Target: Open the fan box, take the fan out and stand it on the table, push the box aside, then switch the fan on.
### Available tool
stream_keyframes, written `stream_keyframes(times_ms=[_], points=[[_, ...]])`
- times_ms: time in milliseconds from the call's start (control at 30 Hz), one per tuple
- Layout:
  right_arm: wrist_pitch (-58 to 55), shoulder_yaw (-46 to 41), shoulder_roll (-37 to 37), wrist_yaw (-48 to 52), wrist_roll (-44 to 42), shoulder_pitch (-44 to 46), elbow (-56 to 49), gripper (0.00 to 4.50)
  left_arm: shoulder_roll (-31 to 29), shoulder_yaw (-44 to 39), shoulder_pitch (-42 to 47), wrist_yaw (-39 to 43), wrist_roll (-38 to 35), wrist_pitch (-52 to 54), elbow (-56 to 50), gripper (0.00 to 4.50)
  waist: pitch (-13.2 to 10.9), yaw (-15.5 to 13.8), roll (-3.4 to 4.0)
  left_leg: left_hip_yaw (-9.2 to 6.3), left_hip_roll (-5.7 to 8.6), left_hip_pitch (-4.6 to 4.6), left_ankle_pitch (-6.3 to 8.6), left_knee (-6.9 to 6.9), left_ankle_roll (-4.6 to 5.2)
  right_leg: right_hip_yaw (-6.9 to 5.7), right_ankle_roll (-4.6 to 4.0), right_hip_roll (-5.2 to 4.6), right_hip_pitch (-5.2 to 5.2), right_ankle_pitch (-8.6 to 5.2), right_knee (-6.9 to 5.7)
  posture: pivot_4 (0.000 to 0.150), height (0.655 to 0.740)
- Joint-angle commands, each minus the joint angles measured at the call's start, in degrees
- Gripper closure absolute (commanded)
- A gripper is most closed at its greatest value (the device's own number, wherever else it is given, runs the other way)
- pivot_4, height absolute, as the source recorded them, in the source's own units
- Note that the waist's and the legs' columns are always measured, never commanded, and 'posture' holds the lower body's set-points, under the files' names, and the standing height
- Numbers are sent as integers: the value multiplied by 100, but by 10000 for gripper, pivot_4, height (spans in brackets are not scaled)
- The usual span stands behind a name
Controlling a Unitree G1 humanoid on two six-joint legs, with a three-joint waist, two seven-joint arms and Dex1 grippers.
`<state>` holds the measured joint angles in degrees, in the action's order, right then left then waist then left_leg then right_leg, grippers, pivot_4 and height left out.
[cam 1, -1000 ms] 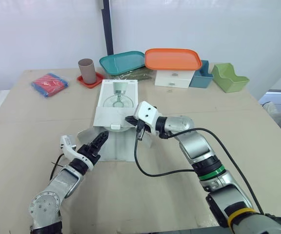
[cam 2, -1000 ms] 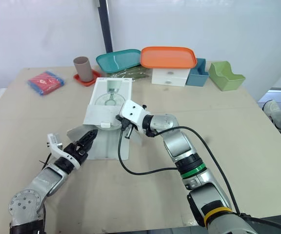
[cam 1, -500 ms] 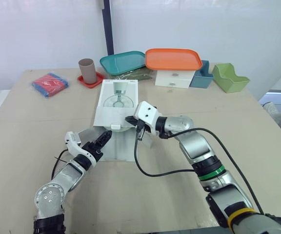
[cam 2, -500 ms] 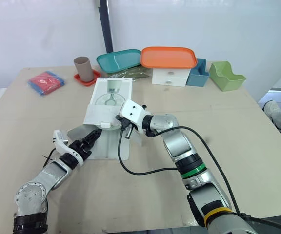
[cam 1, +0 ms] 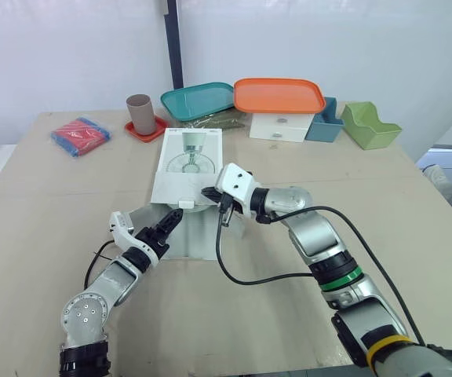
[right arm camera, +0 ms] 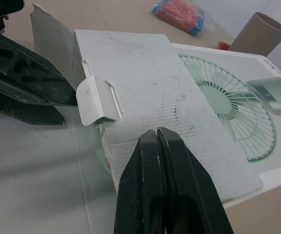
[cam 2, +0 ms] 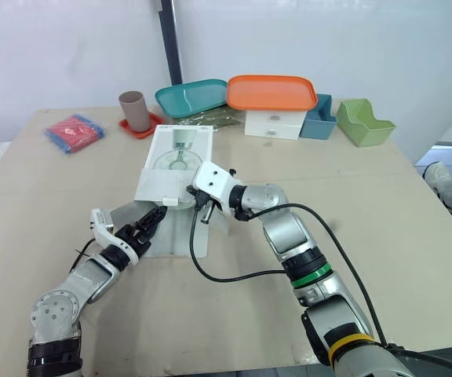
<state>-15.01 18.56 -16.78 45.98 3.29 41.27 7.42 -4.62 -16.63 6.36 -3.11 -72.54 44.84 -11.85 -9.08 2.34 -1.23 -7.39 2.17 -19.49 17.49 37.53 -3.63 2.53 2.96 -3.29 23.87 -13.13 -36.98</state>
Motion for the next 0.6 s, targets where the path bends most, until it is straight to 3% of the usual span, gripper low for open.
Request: stream_keyframes(times_ms=[33, 600], points=[[-14, 88, 5, 39, 20, -49, -108, 45000, 31, 12, 88, 149, -135, -27, -60, 653, 0, 0, 0, 0, 0, 0, 0, 0, 0, 0, 0, 0, 0, 0, 0, 1500, 7400], [-47, 70, 1, 15, 53, -51, -114, 45000, 130, 18, 341, 402, -18, -121, 284, 653, 0, -1, 0, 0, 0, -1, 0, 0, 0, 0, 0, 0, 0, 0, 1, 1500, 7400]])
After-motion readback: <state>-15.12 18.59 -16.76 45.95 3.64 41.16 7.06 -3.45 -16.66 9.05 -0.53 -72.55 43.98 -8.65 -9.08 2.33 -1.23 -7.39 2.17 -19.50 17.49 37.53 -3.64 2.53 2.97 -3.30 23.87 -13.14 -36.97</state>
